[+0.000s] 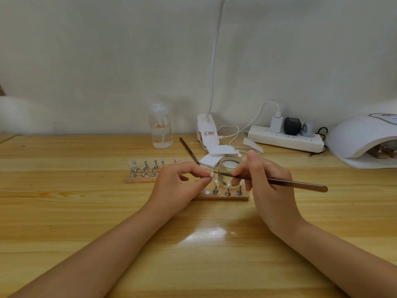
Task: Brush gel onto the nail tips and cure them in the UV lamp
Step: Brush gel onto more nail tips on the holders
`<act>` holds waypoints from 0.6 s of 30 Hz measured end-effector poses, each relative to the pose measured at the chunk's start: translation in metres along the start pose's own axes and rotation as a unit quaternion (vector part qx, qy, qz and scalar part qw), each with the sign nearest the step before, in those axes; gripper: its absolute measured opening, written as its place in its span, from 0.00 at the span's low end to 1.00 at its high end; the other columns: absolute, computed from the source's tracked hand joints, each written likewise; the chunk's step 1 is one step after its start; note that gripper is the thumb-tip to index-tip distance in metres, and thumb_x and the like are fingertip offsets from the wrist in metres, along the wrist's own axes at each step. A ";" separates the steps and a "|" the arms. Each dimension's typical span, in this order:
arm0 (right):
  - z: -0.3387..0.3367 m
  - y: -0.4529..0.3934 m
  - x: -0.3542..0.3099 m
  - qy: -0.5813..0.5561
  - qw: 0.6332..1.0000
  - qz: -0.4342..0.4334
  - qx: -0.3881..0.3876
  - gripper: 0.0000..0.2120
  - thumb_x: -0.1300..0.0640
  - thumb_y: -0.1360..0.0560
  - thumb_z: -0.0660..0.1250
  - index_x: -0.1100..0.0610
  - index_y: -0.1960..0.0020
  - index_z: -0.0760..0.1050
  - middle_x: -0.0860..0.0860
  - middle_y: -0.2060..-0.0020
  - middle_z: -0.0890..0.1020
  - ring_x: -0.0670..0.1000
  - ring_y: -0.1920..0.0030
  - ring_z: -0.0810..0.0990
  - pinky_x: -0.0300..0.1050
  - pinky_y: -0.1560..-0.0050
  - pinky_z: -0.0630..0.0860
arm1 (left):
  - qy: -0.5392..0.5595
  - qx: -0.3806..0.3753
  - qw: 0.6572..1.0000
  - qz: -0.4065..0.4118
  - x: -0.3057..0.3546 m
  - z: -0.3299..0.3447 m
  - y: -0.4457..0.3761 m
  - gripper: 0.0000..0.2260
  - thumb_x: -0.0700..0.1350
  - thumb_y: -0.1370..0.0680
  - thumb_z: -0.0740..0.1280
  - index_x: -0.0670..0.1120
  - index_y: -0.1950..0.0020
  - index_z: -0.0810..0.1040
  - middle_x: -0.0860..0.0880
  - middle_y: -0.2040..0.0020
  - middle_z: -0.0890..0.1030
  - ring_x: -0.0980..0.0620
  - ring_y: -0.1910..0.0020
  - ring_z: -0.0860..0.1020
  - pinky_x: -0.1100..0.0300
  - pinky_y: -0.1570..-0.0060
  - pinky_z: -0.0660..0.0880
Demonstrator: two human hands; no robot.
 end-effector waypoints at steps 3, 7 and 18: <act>0.003 0.000 -0.001 0.015 1.000 0.002 -0.007 0.17 0.48 0.27 0.57 0.54 0.66 0.78 0.46 0.73 0.80 0.38 0.71 0.76 0.28 0.68 0.69 | -0.004 0.000 1.000 0.002 0.000 0.000 0.000 0.13 0.40 0.32 0.74 0.59 0.67 0.79 0.61 0.65 0.81 0.59 0.60 0.78 0.47 0.53 0.76; 0.005 0.002 -0.001 -0.007 1.000 0.012 -0.025 0.20 0.46 0.25 0.59 0.54 0.69 0.78 0.50 0.74 0.80 0.40 0.74 0.75 0.28 0.68 0.69 | -0.007 0.002 1.000 0.004 -0.001 0.000 -0.001 0.12 0.40 0.32 0.74 0.58 0.67 0.80 0.61 0.65 0.81 0.59 0.59 0.78 0.49 0.52 0.76; 0.006 0.001 -0.001 -0.012 0.999 0.016 -0.026 0.17 0.47 0.28 0.56 0.54 0.68 0.77 0.47 0.73 0.80 0.39 0.73 0.75 0.27 0.68 0.69 | -0.009 -0.002 1.000 0.013 0.001 0.000 -0.001 0.10 0.40 0.31 0.73 0.56 0.65 0.80 0.63 0.65 0.80 0.62 0.60 0.77 0.51 0.53 0.76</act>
Point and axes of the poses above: each hand's wrist, its own y-axis away from the middle knuckle, its own z-axis out of the palm, x = y × z, the point moved 6 cm from there along -y, towards the middle knuckle
